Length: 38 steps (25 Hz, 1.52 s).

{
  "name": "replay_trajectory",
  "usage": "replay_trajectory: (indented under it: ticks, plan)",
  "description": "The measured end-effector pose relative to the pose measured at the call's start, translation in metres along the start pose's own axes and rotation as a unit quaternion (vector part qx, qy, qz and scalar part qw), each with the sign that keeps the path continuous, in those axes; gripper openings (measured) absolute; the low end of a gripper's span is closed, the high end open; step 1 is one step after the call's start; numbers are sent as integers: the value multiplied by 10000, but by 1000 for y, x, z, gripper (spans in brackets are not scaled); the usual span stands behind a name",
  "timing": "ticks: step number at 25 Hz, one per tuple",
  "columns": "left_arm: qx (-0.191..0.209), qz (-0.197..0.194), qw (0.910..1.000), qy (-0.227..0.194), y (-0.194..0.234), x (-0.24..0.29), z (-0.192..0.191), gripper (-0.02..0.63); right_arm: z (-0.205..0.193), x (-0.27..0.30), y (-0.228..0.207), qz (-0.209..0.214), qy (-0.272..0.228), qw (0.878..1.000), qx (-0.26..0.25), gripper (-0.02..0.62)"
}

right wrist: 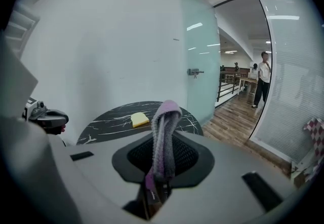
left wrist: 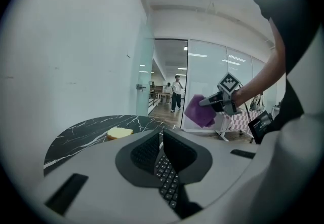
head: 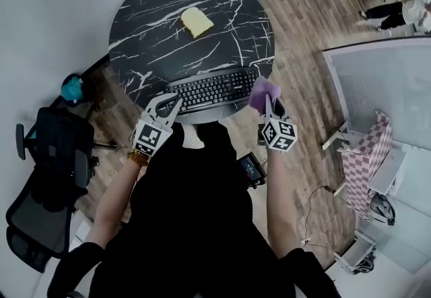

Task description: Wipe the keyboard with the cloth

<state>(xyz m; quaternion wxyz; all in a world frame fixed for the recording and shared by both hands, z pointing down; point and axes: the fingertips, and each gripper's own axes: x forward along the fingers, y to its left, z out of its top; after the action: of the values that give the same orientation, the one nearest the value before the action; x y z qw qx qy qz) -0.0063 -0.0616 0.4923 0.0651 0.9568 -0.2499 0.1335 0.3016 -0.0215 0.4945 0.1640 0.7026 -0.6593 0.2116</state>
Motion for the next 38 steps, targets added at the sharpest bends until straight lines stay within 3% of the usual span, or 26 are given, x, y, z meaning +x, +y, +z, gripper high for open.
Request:
replay_trajectory:
  ticks: [7,11,20,32,38]
  plan:
    - [-111,-31,9976,685,19,1,-66,26,-7,55,-44,-208,588,9961,-627,72]
    - [-269,26,9935,1104,28,-3,-99,121,-18,87,-67,-254,906,9900,-1052,72]
    - [-386,-180,9779,2046,10,-4,-165,206,-41,137,-108,-450,1308,9746,-1759,72]
    - [-538,-60,9646,2581,5,0,-202,218,-93,169,-78,158,1754,9767,-1222,72]
    - [-573,-180,9596,2748,-1,-1,-215,220,-114,177,-52,448,2080,9708,-1111,72]
